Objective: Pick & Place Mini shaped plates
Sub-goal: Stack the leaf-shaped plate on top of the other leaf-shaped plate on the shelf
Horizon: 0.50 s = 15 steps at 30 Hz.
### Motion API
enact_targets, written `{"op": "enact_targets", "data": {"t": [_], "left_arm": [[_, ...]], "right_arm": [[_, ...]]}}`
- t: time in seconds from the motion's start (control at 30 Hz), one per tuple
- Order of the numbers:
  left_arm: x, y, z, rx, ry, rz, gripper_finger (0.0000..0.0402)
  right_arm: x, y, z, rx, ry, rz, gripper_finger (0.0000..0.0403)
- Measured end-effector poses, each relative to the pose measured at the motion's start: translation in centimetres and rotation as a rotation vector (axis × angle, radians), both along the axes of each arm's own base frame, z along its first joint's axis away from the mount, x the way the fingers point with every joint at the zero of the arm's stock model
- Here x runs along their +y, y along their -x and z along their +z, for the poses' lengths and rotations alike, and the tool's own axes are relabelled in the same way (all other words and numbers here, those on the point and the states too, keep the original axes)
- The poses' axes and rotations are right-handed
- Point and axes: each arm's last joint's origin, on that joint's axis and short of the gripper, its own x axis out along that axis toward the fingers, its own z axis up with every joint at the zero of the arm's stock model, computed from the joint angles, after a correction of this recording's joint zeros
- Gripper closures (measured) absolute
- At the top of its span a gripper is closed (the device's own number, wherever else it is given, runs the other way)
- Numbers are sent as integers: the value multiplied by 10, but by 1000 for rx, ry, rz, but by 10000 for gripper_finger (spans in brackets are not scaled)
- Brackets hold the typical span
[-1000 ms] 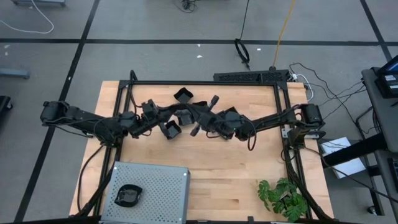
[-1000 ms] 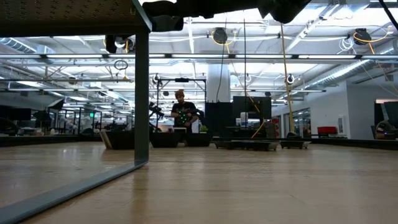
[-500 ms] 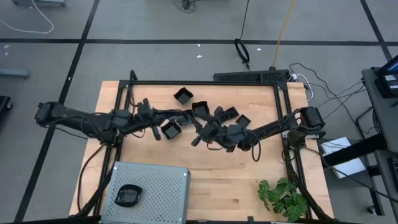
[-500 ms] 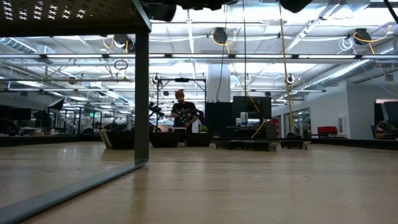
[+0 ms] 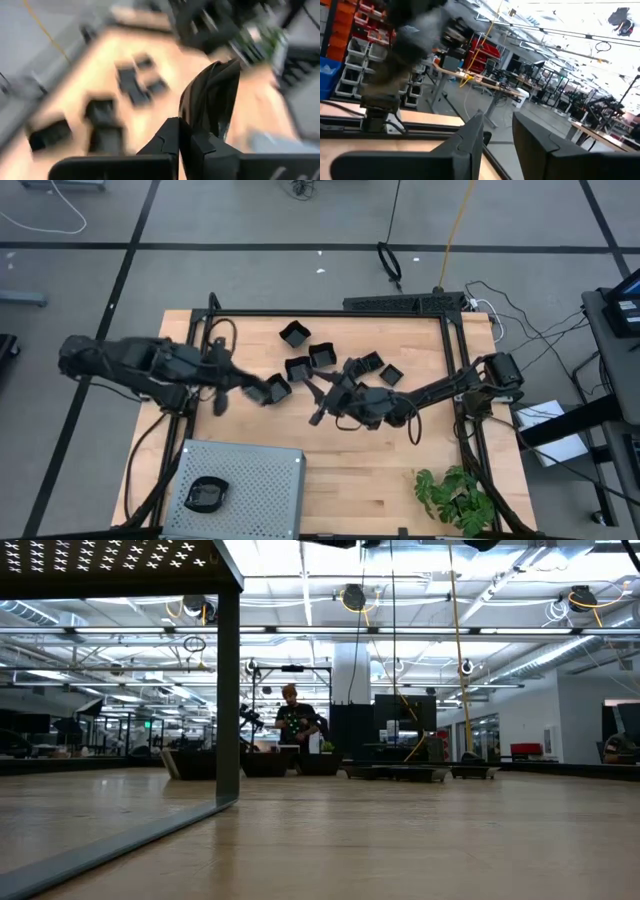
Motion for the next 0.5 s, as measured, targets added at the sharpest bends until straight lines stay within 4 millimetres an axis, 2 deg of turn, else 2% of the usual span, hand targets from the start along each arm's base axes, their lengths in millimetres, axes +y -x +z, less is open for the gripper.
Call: {"op": "enact_targets", "data": {"t": [0.1, 0.17, 0.37, 0.5], "left_arm": [[-8, 7, 20, 182, 155, -111, 397], [-19, 8, 24, 307, 243, -218, 398], [-61, -2, 20, 591, 461, -524, 395], [-85, 4, 7, 767, 443, -555, 395]], "right_arm": [[-4, -1, -1, -8, -23, -4, 311], [-7, -2, -1, -18, -44, -6, 313], [-13, -3, -1, -40, -86, -11, 313], [-12, -3, -2, -37, -87, -7, 314]]}}
